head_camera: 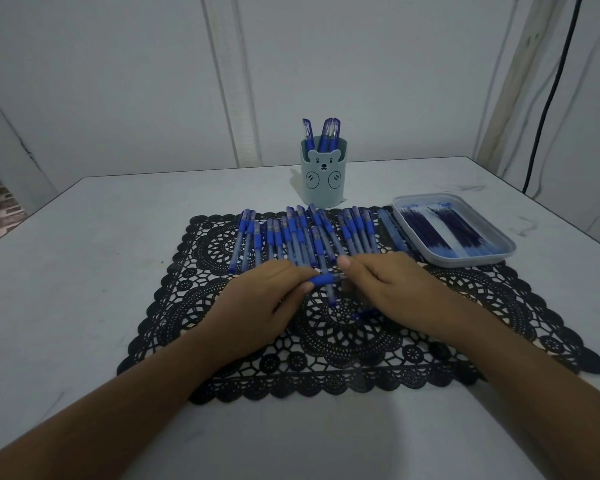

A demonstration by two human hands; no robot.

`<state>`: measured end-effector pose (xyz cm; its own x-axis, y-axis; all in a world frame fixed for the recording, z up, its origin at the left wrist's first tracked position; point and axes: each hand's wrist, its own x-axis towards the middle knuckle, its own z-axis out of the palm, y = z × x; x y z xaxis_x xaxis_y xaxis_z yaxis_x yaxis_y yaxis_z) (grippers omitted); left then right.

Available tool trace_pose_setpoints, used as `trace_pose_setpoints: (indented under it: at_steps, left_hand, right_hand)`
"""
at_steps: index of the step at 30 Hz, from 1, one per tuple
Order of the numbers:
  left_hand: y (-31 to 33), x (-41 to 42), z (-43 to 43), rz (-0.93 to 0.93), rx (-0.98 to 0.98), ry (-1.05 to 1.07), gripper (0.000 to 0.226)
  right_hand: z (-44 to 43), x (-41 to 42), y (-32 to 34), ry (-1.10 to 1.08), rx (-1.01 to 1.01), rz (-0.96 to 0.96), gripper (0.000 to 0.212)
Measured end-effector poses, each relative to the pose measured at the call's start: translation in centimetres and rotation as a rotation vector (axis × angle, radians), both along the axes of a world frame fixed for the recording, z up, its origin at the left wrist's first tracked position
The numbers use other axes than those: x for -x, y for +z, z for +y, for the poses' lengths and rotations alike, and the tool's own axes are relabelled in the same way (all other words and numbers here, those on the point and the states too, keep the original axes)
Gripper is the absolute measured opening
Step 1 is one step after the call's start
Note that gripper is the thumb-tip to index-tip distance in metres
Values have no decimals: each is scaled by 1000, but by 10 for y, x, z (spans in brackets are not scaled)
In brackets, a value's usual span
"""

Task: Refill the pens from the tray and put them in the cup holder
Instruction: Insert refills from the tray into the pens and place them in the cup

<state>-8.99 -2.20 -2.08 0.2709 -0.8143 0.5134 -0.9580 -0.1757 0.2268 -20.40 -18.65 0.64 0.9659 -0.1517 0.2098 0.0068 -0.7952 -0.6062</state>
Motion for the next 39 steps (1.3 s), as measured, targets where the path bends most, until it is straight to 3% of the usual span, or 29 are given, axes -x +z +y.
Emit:
trace_pose_setpoints:
  at_steps: [3, 8, 12, 16, 21, 27, 32, 35, 39]
  left_hand:
    - [0, -2, 0, 26, 17, 5, 37]
    - [0, 0, 0, -8, -20, 2, 36]
    - [0, -2, 1, 19, 12, 12, 37]
    - [-1, 0, 1, 3, 0, -6, 37]
    - [-1, 0, 1, -9, 18, 2, 36]
    - [2, 2, -2, -50, 75, 14, 37]
    - [-1, 1, -2, -22, 47, 19, 34]
    - [-2, 0, -1, 10, 35, 33, 35]
    - [-1, -1, -2, 39, 45, 38, 37]
  right_hand:
    - [0, 0, 1, 32, -28, -16, 11]
    - [1, 0, 1, -16, -18, -24, 38]
    - [-1, 1, 0, 35, -29, 6, 10]
    - [-1, 0, 1, -12, -41, -49, 35]
    - [-1, 1, 1, 37, 40, -13, 18]
    - [1, 0, 1, 15, 91, -84, 32]
    - [-15, 6, 16, -20, 60, 89, 52]
    - [-30, 11, 18, 51, 276, 245, 26]
    - [-30, 9, 12, 86, 410, 373, 14]
